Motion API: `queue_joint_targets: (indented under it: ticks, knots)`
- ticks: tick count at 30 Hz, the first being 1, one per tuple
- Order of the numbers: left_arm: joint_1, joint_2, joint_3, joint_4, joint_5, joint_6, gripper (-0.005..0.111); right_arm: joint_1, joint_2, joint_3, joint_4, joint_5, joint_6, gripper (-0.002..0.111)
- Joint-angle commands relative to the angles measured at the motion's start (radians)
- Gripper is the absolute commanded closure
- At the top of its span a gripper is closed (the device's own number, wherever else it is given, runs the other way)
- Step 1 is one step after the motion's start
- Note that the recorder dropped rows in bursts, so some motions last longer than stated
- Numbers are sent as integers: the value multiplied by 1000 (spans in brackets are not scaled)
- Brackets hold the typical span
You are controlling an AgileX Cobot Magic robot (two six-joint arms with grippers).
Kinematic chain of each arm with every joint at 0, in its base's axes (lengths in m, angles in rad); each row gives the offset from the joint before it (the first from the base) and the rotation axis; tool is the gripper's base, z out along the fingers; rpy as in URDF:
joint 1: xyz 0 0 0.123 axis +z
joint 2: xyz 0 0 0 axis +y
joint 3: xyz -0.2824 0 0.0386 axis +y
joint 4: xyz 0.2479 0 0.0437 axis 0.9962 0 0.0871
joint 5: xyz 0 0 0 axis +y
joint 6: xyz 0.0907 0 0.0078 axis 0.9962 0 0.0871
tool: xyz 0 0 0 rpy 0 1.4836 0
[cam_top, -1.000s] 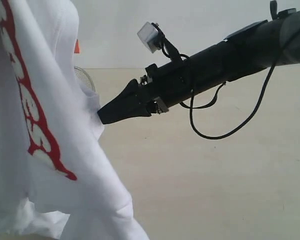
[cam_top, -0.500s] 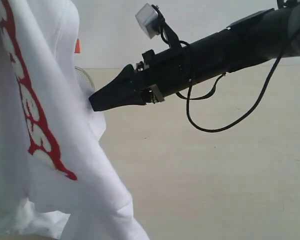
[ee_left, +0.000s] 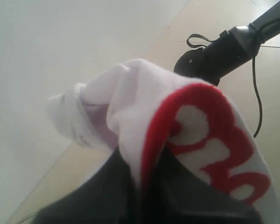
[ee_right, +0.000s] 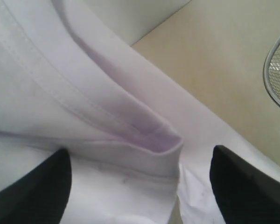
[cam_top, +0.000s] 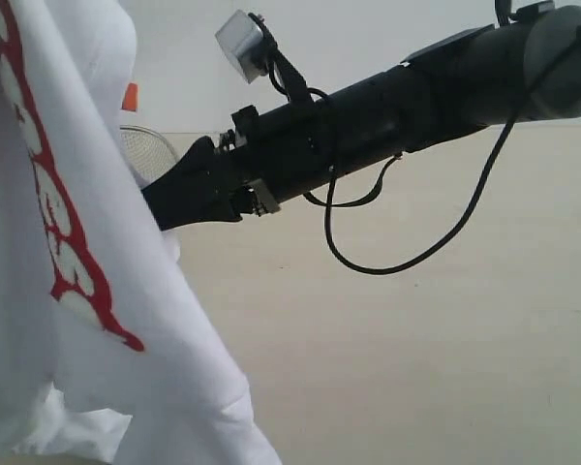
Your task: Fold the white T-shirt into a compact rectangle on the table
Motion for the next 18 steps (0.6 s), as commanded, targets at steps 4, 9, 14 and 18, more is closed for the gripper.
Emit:
queue_joint_targets:
  ticks: [4, 9, 14, 18]
  knots:
    - [-2, 4, 2, 207, -7, -58, 102, 0, -12, -5, 8, 9, 42, 35]
    - [-2, 23, 2, 157, -40, -27, 102, 0, -12, -5, 12, 9, 40, 35]
    - [-2, 36, 2, 59, -50, 0, 102, 0, -12, -5, 12, 9, 19, 35]
    - [-2, 36, -13, 57, -48, 4, 102, 0, -12, -5, 0, 9, -1, 35]
